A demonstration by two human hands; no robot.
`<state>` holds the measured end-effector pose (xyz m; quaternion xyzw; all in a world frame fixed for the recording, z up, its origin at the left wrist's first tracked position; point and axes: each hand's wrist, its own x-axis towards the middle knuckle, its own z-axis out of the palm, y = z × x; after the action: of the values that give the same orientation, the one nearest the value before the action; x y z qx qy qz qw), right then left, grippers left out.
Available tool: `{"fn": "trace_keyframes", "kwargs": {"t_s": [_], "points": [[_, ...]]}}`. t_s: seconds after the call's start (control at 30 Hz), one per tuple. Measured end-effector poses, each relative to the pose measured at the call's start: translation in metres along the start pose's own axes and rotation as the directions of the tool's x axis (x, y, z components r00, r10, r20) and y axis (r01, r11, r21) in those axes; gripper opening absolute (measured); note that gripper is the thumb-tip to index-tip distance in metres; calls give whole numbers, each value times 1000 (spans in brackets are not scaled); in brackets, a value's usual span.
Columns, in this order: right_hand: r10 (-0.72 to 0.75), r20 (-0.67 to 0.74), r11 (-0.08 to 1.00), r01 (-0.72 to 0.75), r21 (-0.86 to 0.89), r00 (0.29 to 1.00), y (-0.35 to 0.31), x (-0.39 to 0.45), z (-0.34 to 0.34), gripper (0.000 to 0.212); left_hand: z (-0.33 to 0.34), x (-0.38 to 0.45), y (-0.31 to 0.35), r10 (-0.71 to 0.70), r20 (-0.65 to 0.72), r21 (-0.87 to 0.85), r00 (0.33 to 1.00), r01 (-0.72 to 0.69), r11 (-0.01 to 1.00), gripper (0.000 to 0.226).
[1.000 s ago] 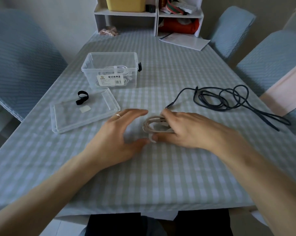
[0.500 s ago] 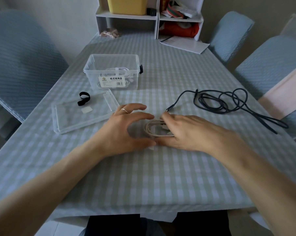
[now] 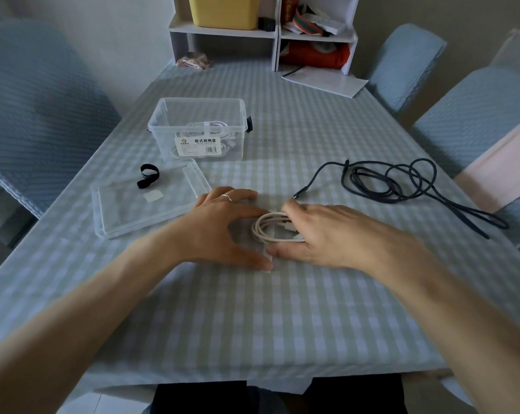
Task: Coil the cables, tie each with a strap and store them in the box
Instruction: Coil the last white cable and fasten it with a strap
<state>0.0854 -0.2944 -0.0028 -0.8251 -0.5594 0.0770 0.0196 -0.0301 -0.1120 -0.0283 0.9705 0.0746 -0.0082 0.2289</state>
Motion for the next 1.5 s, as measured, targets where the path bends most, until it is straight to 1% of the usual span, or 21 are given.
{"fn": "trace_keyframes", "kwargs": {"t_s": [0.2,0.37,0.43,0.5,0.53,0.6,0.67,0.73,0.83,0.93,1.1,1.2,1.27,1.37,1.5], "points": [[-62,-54,996,58,-66,997,-9,8,7,50,3,2,-3,25,-30,25,999,-24,999,103],[-102,-176,958,49,-284,979,-13,8,20,71,6,2,-6,62,-74,31,995,-60,998,108],[-109,-238,956,37,-290,965,-13,7,27,73,7,-3,-9,117,-159,-16,980,-121,993,108],[-107,-293,965,28,-262,950,-10,7,33,75,10,-9,-15,231,-287,-54,930,-256,965,92],[-103,-291,969,30,-245,951,-9,7,34,76,11,-11,-18,286,-336,-57,897,-323,945,80],[-104,-277,972,38,-232,955,-8,7,33,78,13,-14,-21,363,-395,-36,844,-409,912,55],[-103,-278,974,40,-223,955,-8,6,33,79,15,-14,-22,429,-406,2,807,-468,884,38],[-96,-292,980,38,-196,952,-11,6,33,77,16,-13,-22,472,-389,15,791,-507,862,29],[-69,-273,986,24,-165,959,-11,6,33,77,17,-11,-24,490,-402,68,773,-508,858,17],[-46,-248,994,19,-109,968,-9,3,32,76,19,-10,-24,499,-406,114,766,-499,859,21],[4,-155,991,17,134,988,-1,-1,26,68,18,-12,-26,470,-374,125,800,-459,880,25],[21,-110,973,5,233,994,1,-3,25,59,17,-13,-26,459,-367,122,809,-447,886,27],[24,-127,977,4,215,992,1,-6,27,55,18,-14,-23,465,-375,129,802,-452,883,30],[3,-178,995,16,102,984,0,-8,35,55,19,-14,-21,479,-396,133,783,-467,874,29],[-18,-249,999,27,32,968,-1,-4,42,58,19,-16,-24,546,-360,201,757,-509,837,28]]}}
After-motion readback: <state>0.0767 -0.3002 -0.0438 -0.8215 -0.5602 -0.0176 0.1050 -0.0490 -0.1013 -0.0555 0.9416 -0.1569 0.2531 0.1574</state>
